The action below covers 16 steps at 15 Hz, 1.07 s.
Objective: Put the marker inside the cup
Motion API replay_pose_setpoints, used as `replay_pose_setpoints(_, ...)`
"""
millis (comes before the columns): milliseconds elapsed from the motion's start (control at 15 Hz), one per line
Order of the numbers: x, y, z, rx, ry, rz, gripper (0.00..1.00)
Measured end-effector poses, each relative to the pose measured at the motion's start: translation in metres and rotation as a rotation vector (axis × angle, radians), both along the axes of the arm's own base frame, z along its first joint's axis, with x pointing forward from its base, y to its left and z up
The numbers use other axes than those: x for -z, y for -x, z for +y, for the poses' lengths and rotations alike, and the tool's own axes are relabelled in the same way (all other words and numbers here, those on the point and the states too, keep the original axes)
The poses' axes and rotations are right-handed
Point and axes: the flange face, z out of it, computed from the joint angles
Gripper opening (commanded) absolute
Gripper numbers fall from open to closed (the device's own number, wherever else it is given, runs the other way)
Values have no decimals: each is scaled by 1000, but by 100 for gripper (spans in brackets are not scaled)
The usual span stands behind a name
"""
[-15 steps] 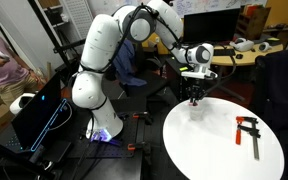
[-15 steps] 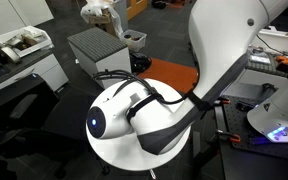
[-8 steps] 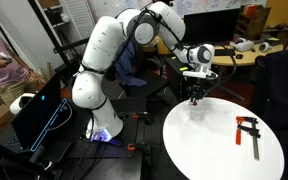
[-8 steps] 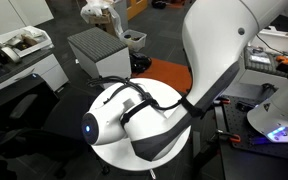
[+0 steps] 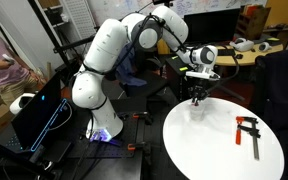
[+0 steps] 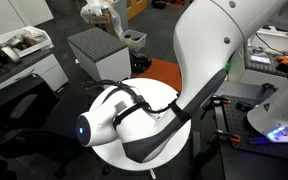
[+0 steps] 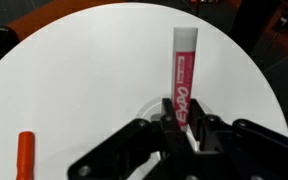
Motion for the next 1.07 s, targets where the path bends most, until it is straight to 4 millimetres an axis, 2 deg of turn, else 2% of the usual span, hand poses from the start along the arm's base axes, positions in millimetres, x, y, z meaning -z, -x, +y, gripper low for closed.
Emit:
replay_pose_setpoints(467, 11, -12, 0, 1, -1, 17, 5)
replay_pose_setpoints(533, 13, -13, -1, 2, -1, 17, 30)
replay_pose_setpoints(600, 14, -14, -1, 3, 0, 18, 46)
replay_pose_setpoints(1067, 17, -20, -1, 14, 11, 25, 96)
